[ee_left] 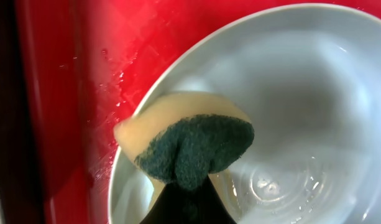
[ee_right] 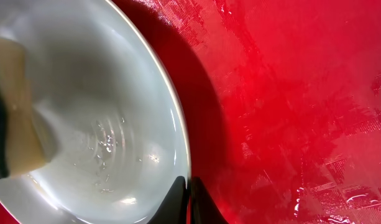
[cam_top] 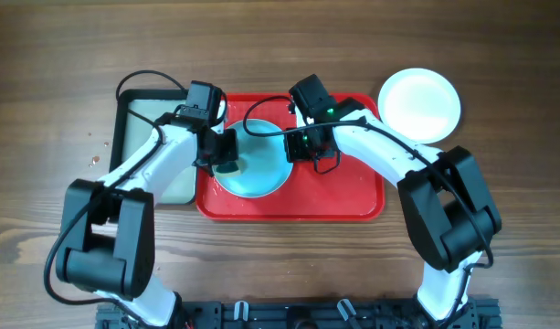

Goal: Clean dirty plates on tray and stack at the side
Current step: 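Scrub the light-blue plate with the sponge while the right gripper holds its rim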

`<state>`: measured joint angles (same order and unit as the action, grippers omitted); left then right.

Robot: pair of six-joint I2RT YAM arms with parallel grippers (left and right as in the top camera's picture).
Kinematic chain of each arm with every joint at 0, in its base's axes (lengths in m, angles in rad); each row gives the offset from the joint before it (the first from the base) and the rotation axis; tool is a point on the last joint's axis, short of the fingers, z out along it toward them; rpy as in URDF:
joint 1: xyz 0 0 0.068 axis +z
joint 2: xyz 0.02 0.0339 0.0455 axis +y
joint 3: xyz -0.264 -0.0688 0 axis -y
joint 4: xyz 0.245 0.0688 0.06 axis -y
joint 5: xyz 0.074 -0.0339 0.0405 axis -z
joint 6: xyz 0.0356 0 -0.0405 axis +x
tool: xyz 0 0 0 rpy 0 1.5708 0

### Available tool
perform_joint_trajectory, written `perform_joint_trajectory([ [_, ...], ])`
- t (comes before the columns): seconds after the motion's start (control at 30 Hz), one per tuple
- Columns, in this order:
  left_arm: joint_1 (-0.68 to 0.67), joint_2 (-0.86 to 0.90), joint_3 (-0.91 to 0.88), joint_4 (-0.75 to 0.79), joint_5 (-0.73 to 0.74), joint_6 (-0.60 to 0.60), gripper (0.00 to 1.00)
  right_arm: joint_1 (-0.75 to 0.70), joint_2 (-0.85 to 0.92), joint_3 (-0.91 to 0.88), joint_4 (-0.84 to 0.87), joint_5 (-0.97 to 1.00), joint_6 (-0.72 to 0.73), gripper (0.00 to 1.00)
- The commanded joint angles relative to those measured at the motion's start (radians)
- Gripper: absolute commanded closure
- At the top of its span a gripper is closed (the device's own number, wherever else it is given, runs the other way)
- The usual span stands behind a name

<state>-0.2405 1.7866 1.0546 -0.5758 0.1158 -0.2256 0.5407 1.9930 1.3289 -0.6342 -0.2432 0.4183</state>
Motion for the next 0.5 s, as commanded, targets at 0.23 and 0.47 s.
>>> perform_joint_trajectory([
  [0.23,-0.052,0.142,-0.008,0.019,0.130,-0.056,0.96,0.002,-0.020,-0.013,0.005,0.019,0.003,0.96],
  [0.47,-0.052,0.146,-0.008,0.018,0.244,-0.072,0.96,0.002,-0.020,-0.013,0.007,0.018,0.003,0.96],
])
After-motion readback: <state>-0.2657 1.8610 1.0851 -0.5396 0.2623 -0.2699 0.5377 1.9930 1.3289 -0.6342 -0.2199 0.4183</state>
